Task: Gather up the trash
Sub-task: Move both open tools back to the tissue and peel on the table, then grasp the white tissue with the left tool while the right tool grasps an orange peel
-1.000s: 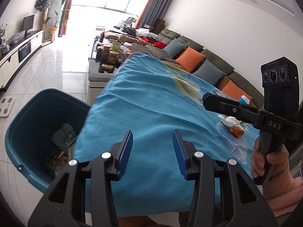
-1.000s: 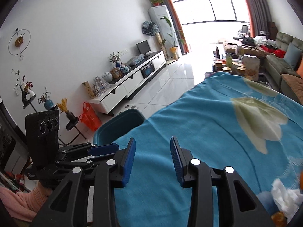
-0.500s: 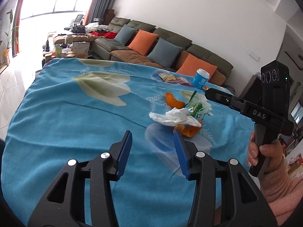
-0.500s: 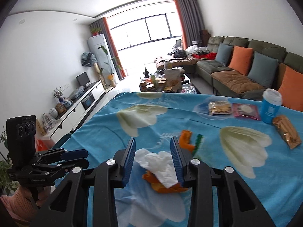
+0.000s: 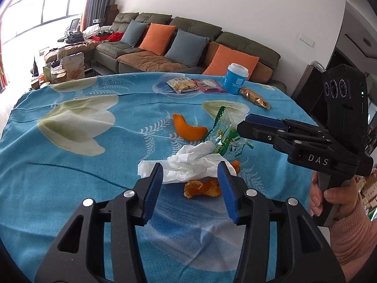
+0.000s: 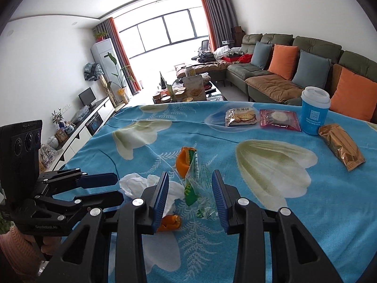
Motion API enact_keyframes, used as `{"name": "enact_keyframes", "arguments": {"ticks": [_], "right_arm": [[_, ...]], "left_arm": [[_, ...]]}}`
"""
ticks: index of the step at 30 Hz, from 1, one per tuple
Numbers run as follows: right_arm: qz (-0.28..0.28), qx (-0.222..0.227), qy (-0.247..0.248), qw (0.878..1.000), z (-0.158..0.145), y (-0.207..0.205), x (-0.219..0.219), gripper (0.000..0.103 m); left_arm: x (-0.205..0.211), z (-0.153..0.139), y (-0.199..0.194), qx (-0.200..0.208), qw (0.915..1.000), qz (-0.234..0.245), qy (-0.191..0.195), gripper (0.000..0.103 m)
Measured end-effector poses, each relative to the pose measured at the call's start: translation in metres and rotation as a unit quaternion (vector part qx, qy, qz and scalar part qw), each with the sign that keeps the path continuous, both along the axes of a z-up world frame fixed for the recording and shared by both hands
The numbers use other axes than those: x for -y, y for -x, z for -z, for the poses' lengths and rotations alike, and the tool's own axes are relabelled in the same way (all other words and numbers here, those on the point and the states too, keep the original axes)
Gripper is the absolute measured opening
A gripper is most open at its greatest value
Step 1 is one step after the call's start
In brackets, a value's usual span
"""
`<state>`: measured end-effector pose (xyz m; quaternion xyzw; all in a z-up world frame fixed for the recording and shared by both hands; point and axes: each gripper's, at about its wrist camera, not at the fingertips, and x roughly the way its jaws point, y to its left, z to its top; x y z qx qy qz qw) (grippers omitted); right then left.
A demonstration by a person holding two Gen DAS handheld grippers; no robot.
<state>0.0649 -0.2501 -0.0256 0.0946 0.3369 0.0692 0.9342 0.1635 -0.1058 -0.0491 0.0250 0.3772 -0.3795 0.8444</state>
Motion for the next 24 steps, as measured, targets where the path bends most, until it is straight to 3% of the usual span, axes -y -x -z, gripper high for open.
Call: {"name": "enact_keyframes", "arguments": {"ticks": [4, 8, 14, 19, 21, 23, 24], "right_arm": [[-0.003, -0.008, 0.004, 1.0, 0.004, -0.004, -0.002, 0.035], [-0.003, -0.013, 0.002, 1.0, 0.006, -0.004, -0.001, 0.026], [0.0, -0.014, -0.01, 1.0, 0.008, -0.001, 0.006, 0.026], [0.005, 0.001, -0.025, 1.0, 0.003, 0.012, 0.008, 0.027], [0.001, 0.005, -0.034, 0.999, 0.002, 0.021, 0.009, 0.027], [-0.004, 0.005, -0.045, 0.999, 0.002, 0.028, 0.008, 0.027], [-0.009, 0.001, -0.053, 0.999, 0.003, 0.03, 0.007, 0.027]], "left_arm": [[0.012, 0.008, -0.012, -0.012, 0.9998, 0.007, -0.014, 0.044], [0.018, 0.014, -0.019, -0.026, 0.9994, 0.015, -0.018, 0.035], [0.021, 0.024, -0.026, -0.042, 0.9988, 0.014, -0.021, 0.018], [0.015, 0.016, -0.015, -0.018, 0.9997, 0.015, -0.012, 0.02], [0.014, 0.013, -0.016, -0.019, 0.9997, 0.015, -0.011, 0.026], [0.016, 0.012, -0.016, -0.01, 0.9997, 0.012, -0.016, 0.042], [0.018, 0.012, -0.017, -0.008, 0.9997, 0.012, -0.019, 0.043]]}}
